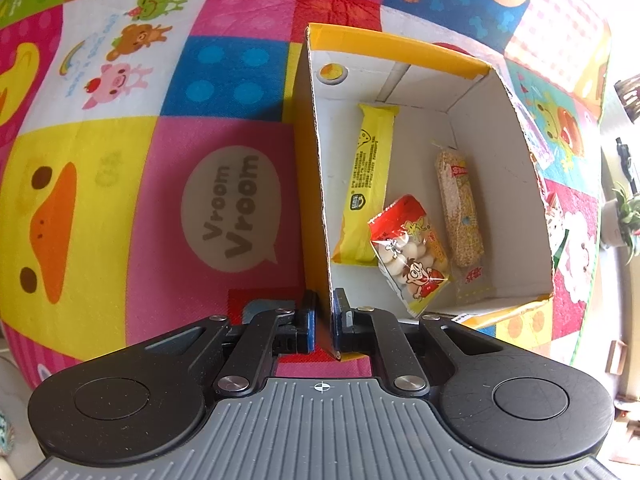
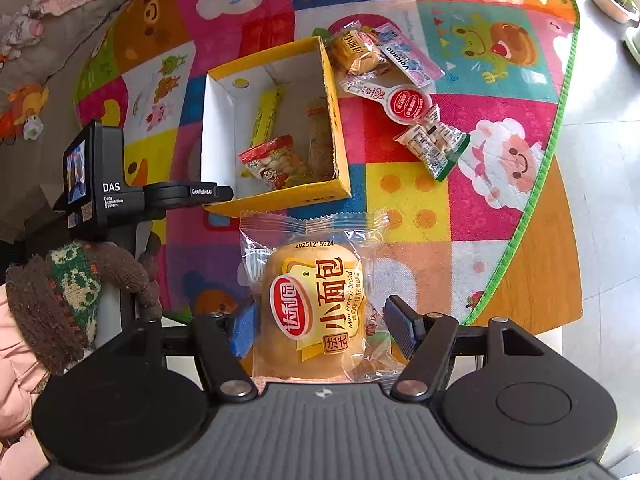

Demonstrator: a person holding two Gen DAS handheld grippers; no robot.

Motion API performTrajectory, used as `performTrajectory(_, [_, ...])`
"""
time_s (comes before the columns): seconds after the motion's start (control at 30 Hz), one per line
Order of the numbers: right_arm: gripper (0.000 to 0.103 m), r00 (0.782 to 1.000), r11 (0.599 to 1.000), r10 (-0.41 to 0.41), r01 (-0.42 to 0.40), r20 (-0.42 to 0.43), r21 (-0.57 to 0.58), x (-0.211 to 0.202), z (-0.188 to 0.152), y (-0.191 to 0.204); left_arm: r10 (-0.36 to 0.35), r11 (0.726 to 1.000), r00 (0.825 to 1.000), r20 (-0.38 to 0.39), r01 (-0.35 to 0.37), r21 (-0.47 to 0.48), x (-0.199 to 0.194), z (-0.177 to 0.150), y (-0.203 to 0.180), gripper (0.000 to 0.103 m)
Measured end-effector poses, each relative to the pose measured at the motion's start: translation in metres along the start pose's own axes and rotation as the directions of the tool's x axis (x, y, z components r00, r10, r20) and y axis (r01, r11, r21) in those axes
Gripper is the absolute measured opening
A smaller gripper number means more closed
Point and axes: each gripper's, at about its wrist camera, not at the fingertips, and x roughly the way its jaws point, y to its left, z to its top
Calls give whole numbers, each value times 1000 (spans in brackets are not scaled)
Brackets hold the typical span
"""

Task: Organize objects
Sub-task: 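Carry the bread bun bag toward the box with the right gripper, then open the right gripper to drop the bread bun bag into the box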

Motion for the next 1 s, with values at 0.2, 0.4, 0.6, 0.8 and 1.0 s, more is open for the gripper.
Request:
performTrajectory(0.2, [66,999,999,-31,30,-13,-43,1,7,13,-17,999,1000,8,17,-34,-2,-1,6,11])
performTrajectory(0.4, [66,999,995,-35,37,26,-91,-13,28,28,-35,997,999,29,37,-73,-2,-4,12,11])
performTrajectory(0.6, [66,999,994,-31,34,30,-103,-4,66,51,-49,994,998,28,51,-99,-2,-5,17,12])
performTrajectory(0.8, [67,995,999,24,-20,97,-48,5,117,83,-50,993,999,18,52,-108,-2,-4,19,12])
performTrajectory(1.0, [75,987,995,95,-95,131,-7,3,147,79,-52,988,998,20,54,-142,-2,-5,21,12])
